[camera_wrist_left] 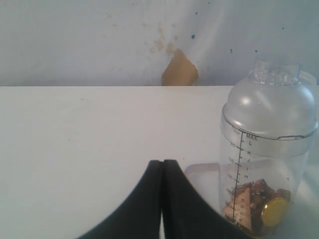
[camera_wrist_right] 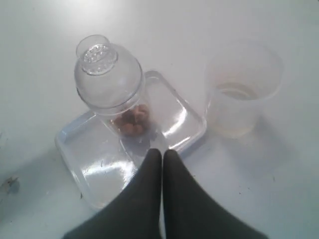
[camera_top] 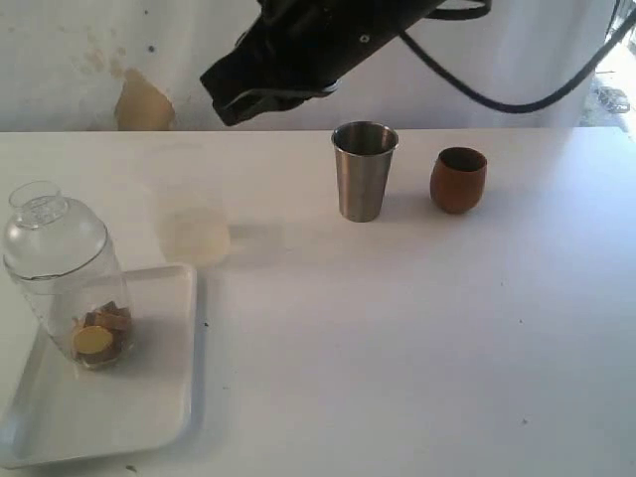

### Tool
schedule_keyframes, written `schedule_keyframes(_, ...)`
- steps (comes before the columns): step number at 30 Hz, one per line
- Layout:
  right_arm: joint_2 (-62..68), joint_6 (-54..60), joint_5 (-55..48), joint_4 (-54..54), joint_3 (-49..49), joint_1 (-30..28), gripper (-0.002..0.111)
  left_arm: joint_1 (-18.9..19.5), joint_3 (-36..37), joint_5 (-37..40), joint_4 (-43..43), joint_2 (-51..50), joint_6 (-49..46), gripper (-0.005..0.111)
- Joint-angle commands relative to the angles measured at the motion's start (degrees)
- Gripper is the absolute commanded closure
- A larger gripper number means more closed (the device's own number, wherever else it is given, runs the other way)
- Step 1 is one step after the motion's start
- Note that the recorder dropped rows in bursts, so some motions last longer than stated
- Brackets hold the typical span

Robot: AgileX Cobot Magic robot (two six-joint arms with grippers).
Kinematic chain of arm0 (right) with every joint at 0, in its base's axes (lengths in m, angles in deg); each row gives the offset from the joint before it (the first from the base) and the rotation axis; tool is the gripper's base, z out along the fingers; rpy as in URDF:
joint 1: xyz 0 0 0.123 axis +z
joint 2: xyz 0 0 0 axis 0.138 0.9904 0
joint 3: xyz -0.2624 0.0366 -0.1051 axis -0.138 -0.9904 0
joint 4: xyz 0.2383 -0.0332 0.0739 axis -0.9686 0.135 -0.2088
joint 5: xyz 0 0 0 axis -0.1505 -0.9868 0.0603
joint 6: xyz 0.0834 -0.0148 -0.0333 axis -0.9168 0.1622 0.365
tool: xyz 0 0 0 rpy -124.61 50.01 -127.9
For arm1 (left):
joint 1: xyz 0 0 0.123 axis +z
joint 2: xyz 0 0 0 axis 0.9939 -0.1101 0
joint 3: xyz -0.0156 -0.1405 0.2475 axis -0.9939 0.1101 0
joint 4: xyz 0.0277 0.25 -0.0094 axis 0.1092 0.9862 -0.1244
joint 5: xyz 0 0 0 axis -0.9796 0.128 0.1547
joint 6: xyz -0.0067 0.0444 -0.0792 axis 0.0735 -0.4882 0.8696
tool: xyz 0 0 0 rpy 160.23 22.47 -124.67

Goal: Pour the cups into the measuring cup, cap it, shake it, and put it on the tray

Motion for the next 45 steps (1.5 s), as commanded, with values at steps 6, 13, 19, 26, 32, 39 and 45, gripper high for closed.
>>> schedule_keyframes(6,-16.0,-2.7,20.4,-0.9,-14.3,-1.1,0.108,-0.3,0.3,0.0,0.0,0.3,0.0,0.107)
schedule_keyframes(13,-33.4,-2.7,35.1,-0.9,-29.9,-1.1,0.108,-0.3,0.3,0.0,0.0,0.3,0.0,0.107)
schedule_keyframes(19,-47.6,-2.8,38.2,-0.9,-38.9,-1.1,0.108,-0.3,0.3,0.0,0.0,0.3,0.0,0.107)
schedule_keyframes(26,-62.5,-3.5,37.5,-1.0,-45.6,-1.1,0.108,-0.3,0.3,0.0,0.0,0.3,0.0,0.107)
schedule_keyframes(32,-71.3,-4.6,31.3,-0.9,-46.9,-1.1,0.108,-0.3,0.3,0.0,0.0,0.3,0.0,0.107)
schedule_keyframes(39,-78.1,-4.6,30.0,-0.9,-46.9,-1.1,0.108,-0.3,0.3,0.0,0.0,0.3,0.0,0.107)
schedule_keyframes(45,-81.2,-4.6,30.0,-0.9,-46.9,-1.1,0.108,-0.3,0.3,0.0,0.0,0.3,0.0,0.107)
